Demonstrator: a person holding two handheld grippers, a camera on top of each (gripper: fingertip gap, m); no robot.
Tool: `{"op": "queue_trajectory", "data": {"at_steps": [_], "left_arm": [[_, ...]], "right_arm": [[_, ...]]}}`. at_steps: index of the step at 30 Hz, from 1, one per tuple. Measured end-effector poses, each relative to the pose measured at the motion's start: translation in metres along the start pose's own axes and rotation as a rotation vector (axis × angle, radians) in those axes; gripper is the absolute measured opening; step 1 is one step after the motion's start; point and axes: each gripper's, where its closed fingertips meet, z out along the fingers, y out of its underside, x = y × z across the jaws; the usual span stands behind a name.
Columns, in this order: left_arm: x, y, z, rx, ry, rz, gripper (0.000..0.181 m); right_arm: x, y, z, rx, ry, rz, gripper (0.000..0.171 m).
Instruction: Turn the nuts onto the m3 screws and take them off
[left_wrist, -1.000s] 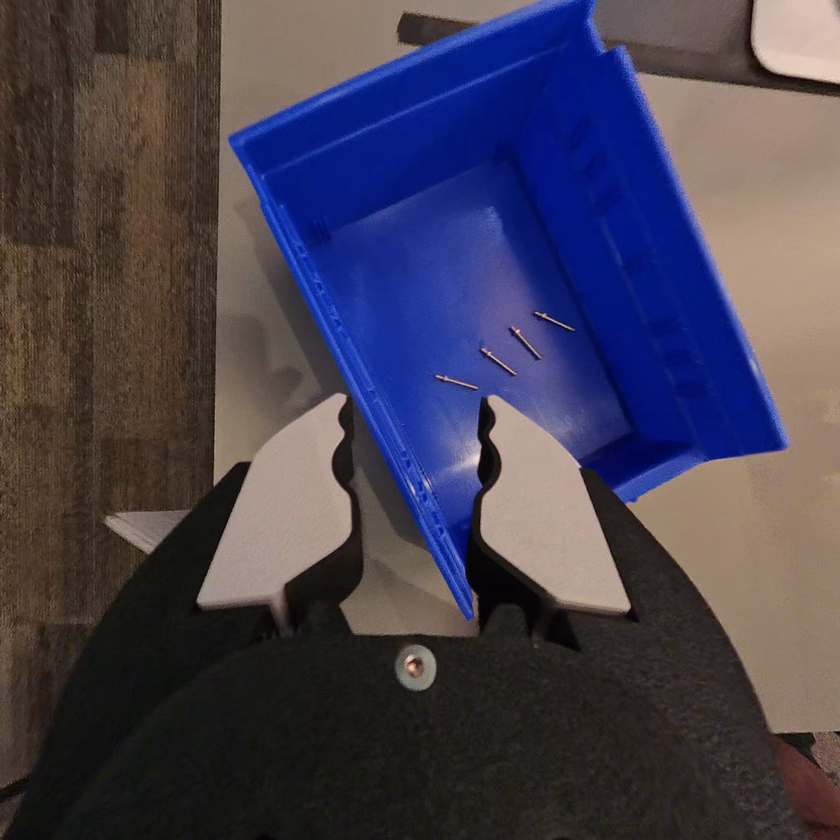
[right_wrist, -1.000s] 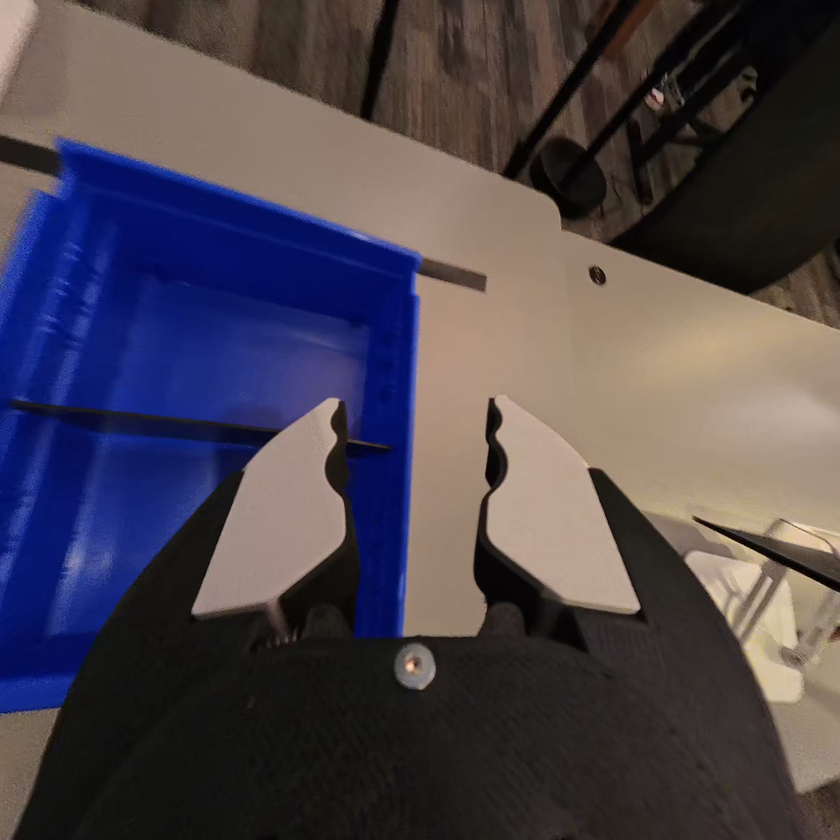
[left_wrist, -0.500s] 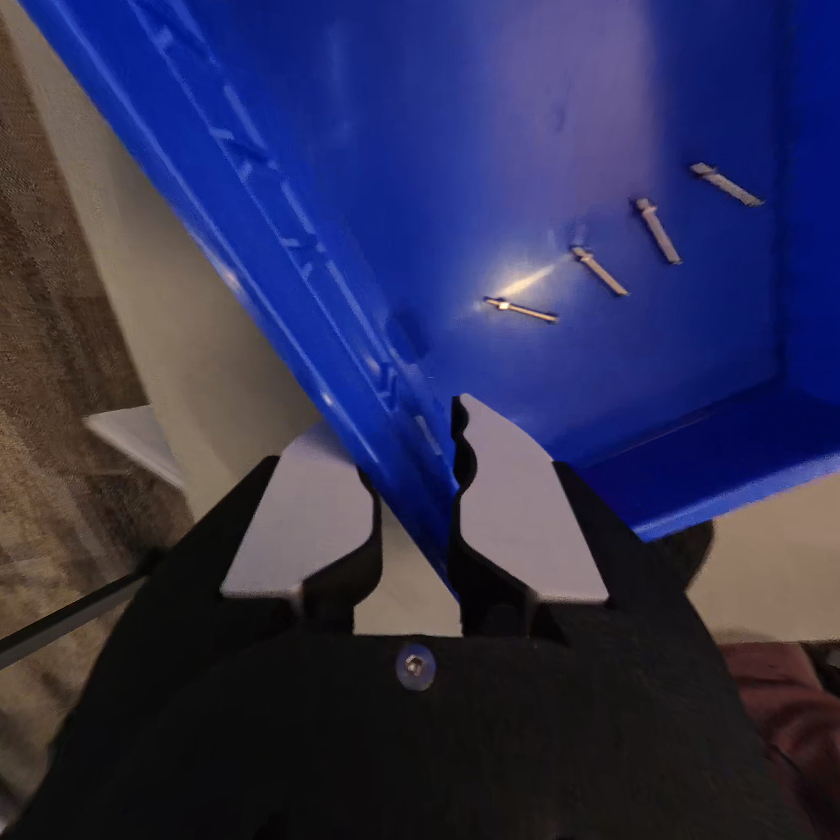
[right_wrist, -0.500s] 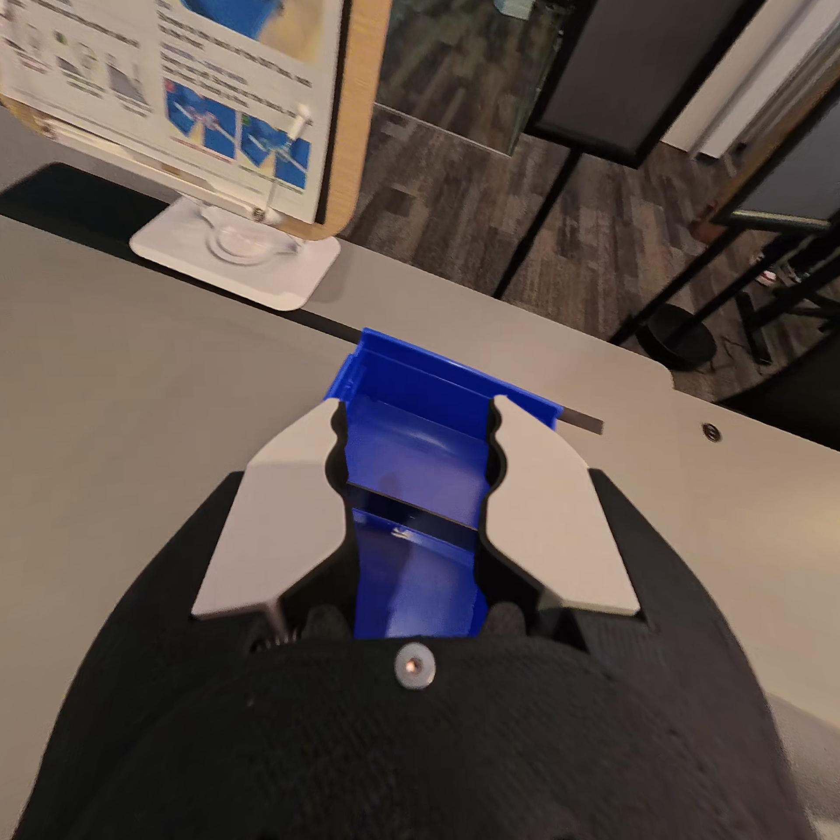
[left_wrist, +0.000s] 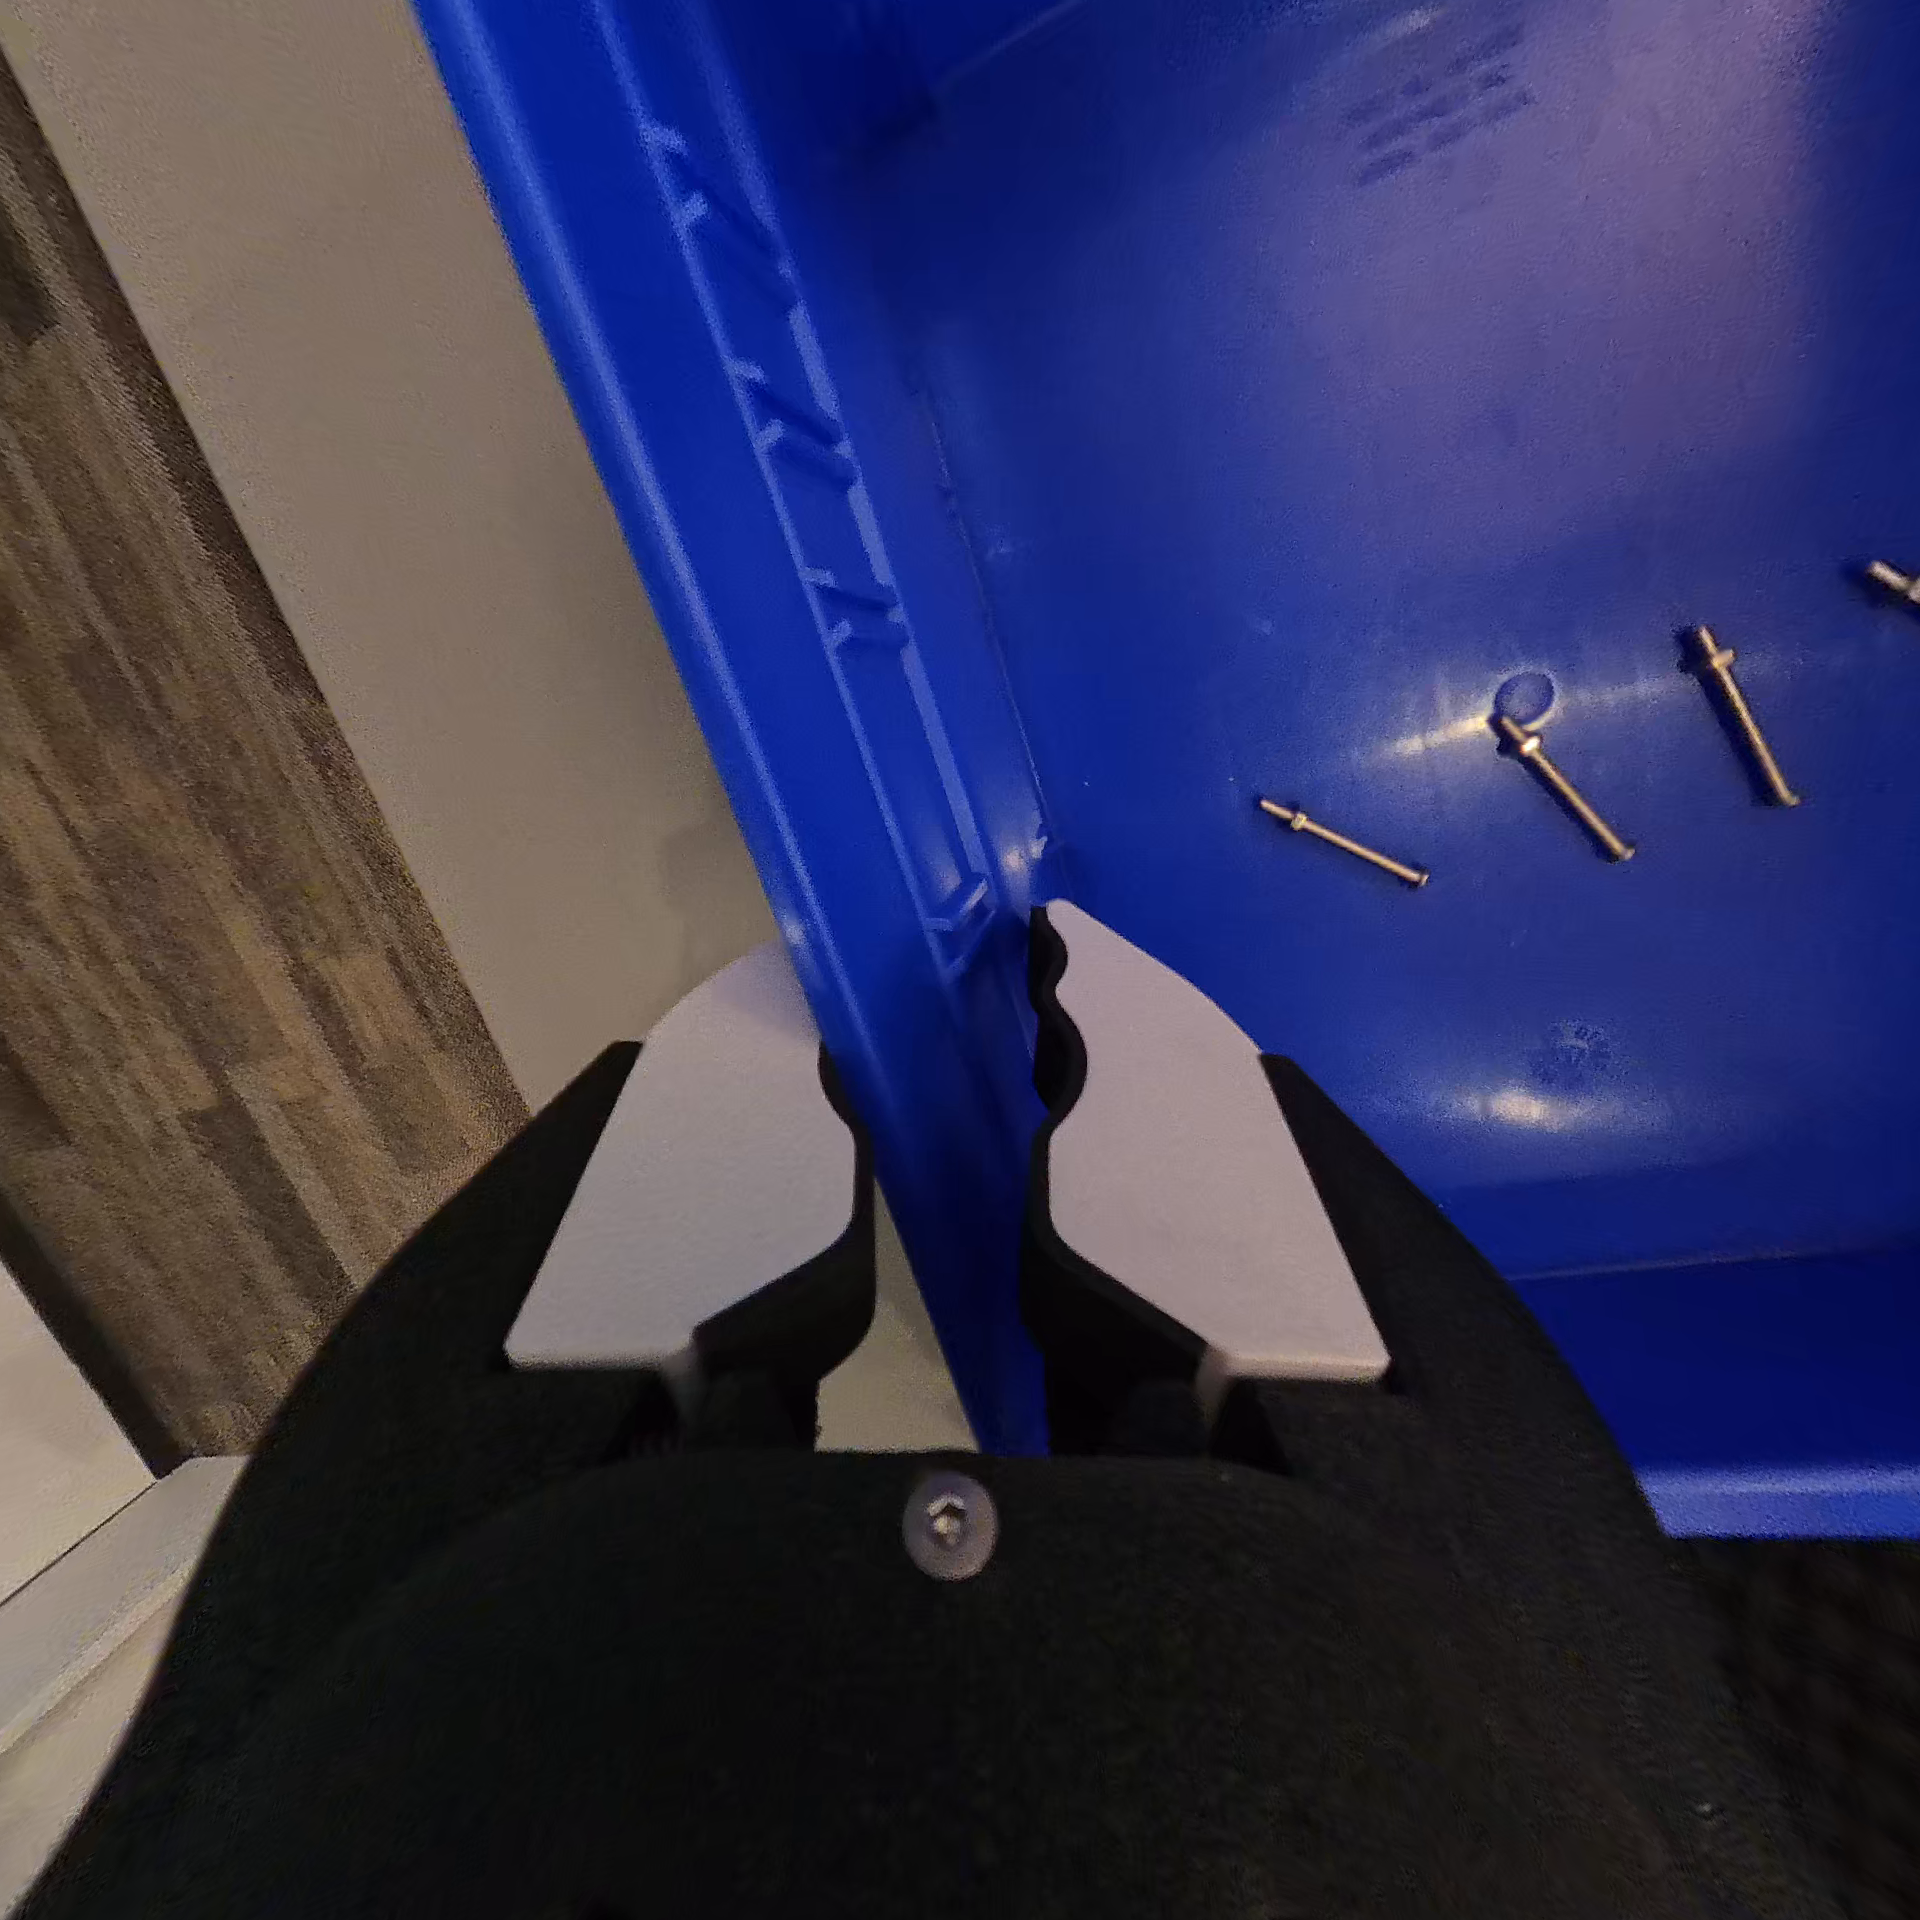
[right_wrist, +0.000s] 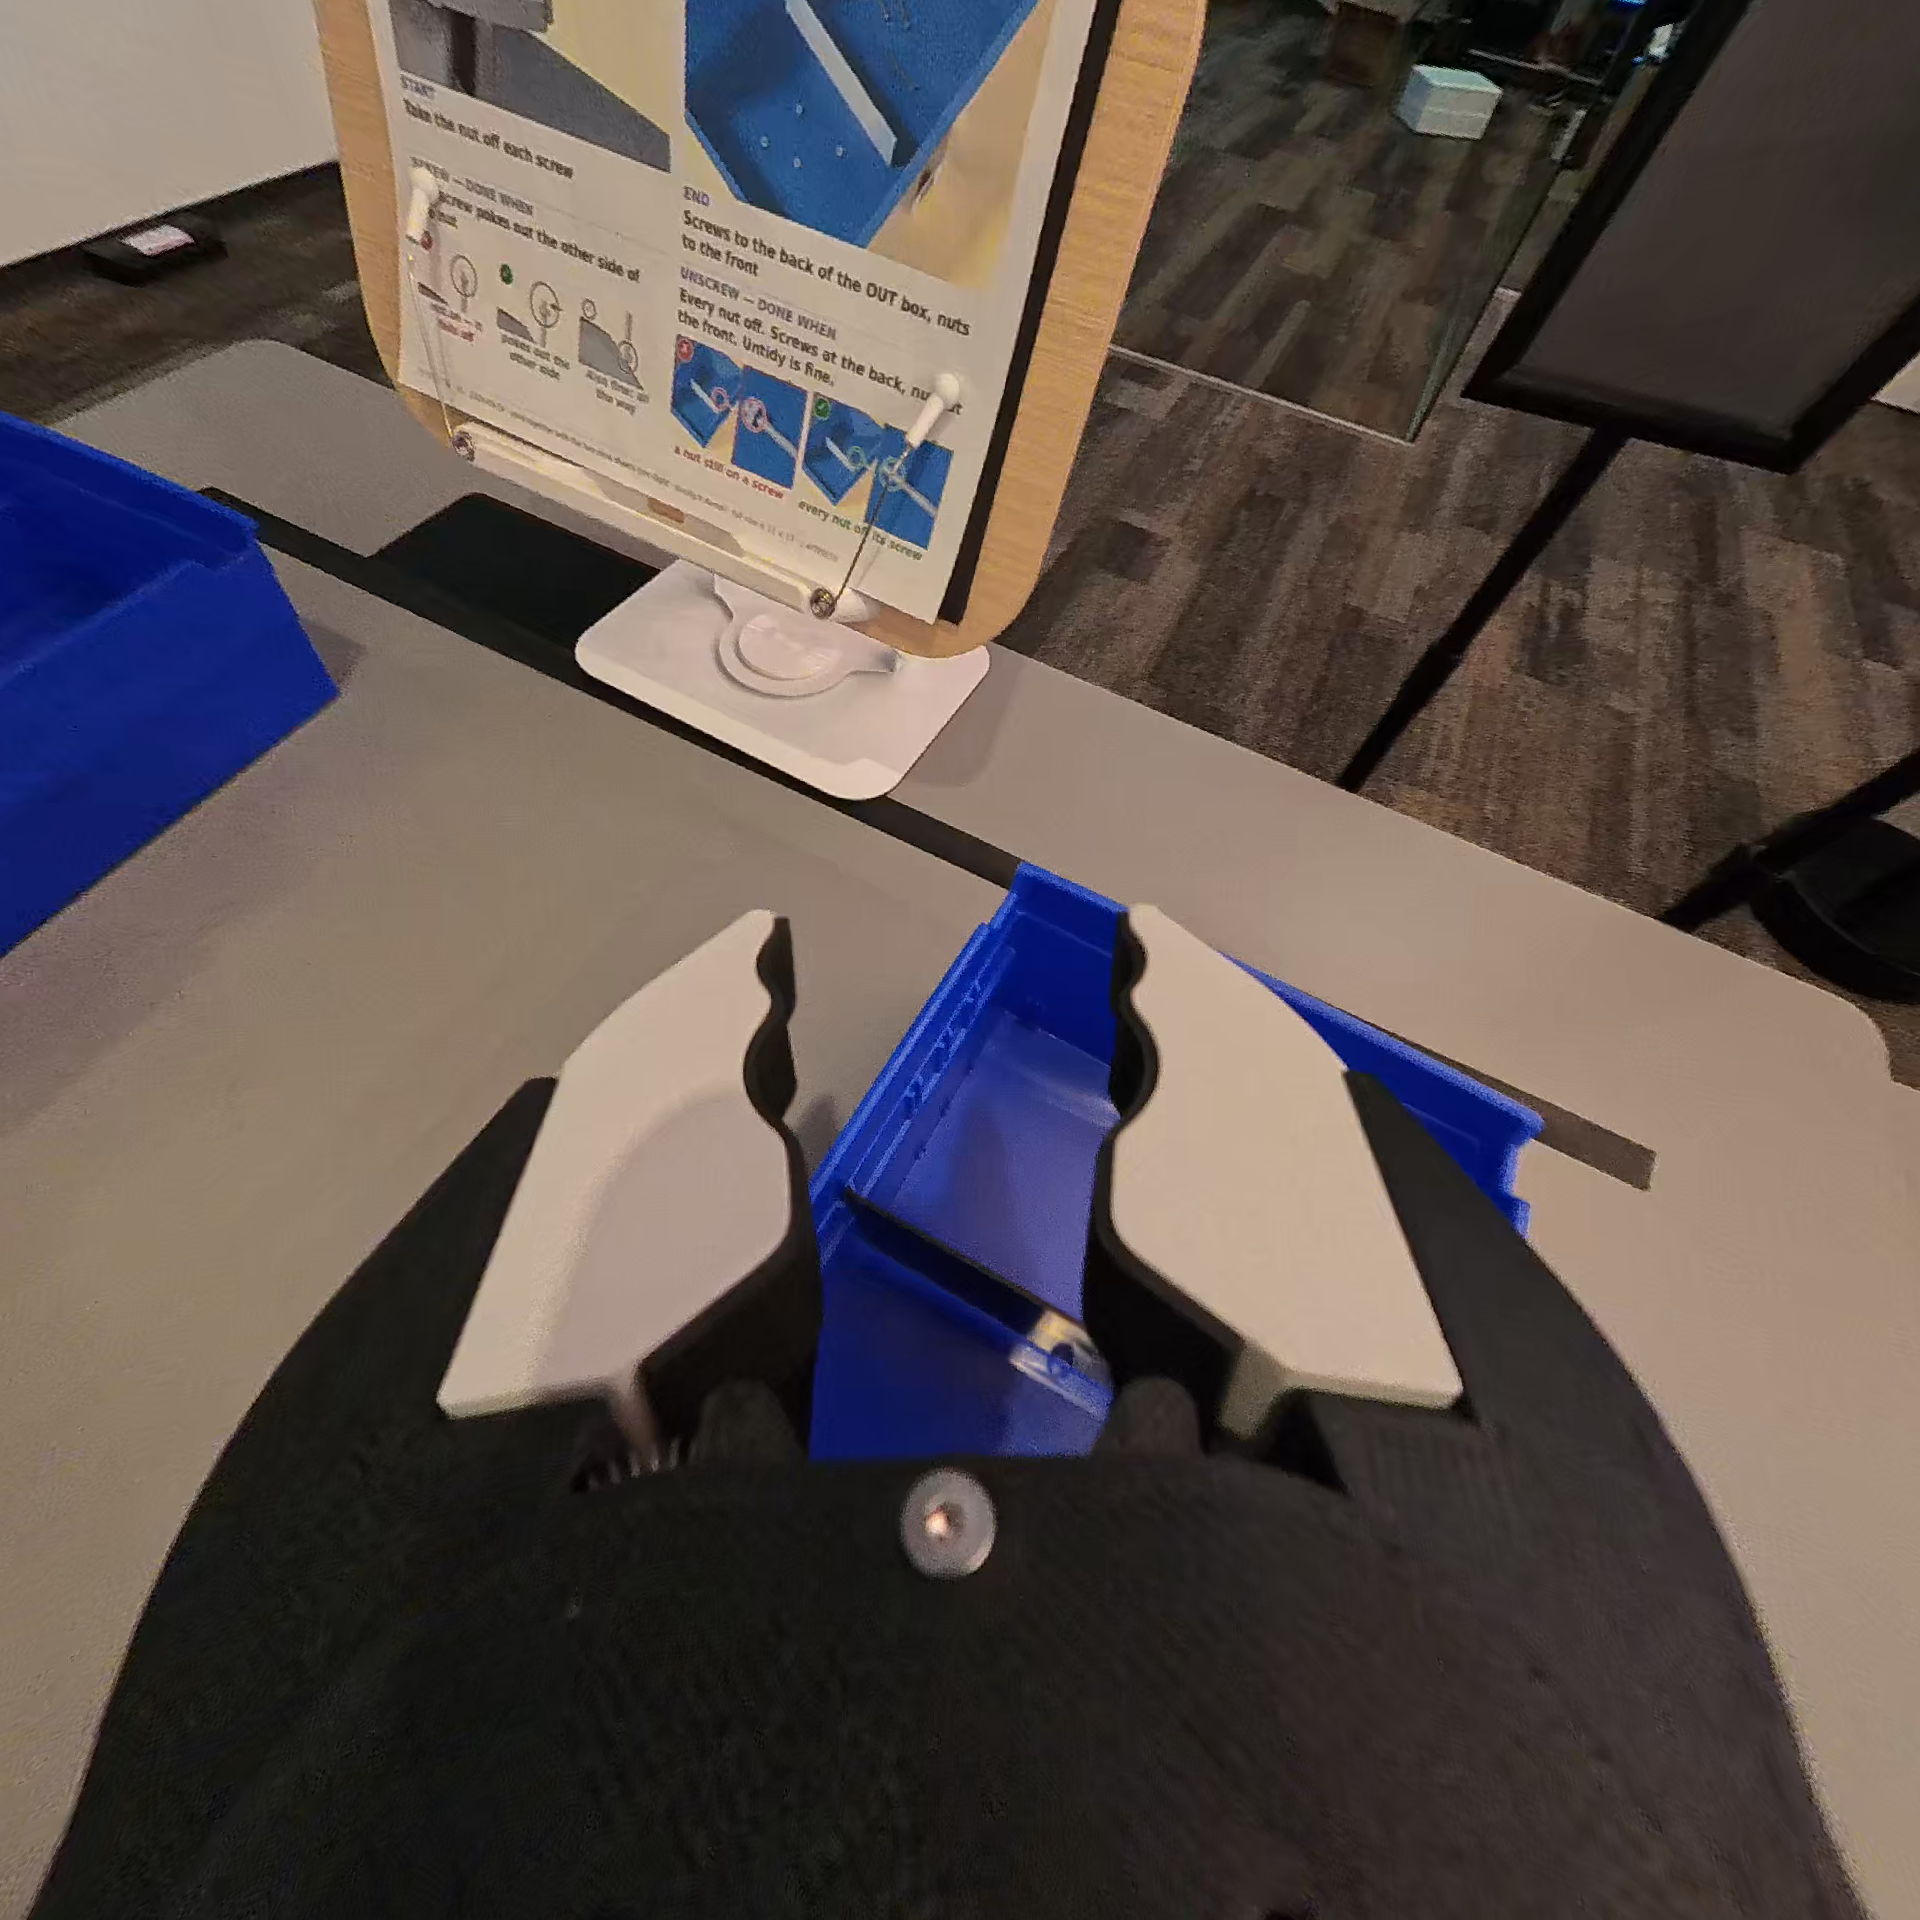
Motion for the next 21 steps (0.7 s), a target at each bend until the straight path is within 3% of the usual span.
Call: {"op": "queue_trajectory", "data": {"at_steps": [7, 10, 13, 16, 19, 21], "left_arm": [[0.000, -0.007, -0.006, 0.010, -0.011, -0.065, 0.029], [-0.012, -0.025, -0.038, 0.178, -0.045, -0.129, 0.030], [-0.015, -0.048, -0.100, 0.432, -0.087, -0.159, 0.032], [0.015, -0.069, -0.155, 0.706, 0.034, -0.176, 0.031], [0.039, -0.083, -0.170, 0.809, 0.177, -0.193, 0.021], [0.037, -0.086, -0.160, 0.784, 0.209, -0.271, 0.020]], "right_arm": [[0.006, -0.008, 0.016, 0.025, -0.028, 0.001, 0.060], [0.018, -0.003, 0.019, 0.088, 0.036, 0.045, 0.060], [0.027, 0.000, 0.024, 0.096, 0.051, 0.072, 0.060], [0.030, -0.001, 0.024, 0.110, 0.052, 0.068, 0.060], [0.023, -0.004, 0.024, 0.119, 0.028, 0.066, 0.060], [0.018, -0.006, 0.024, 0.121, 0.019, 0.054, 0.060]]}}
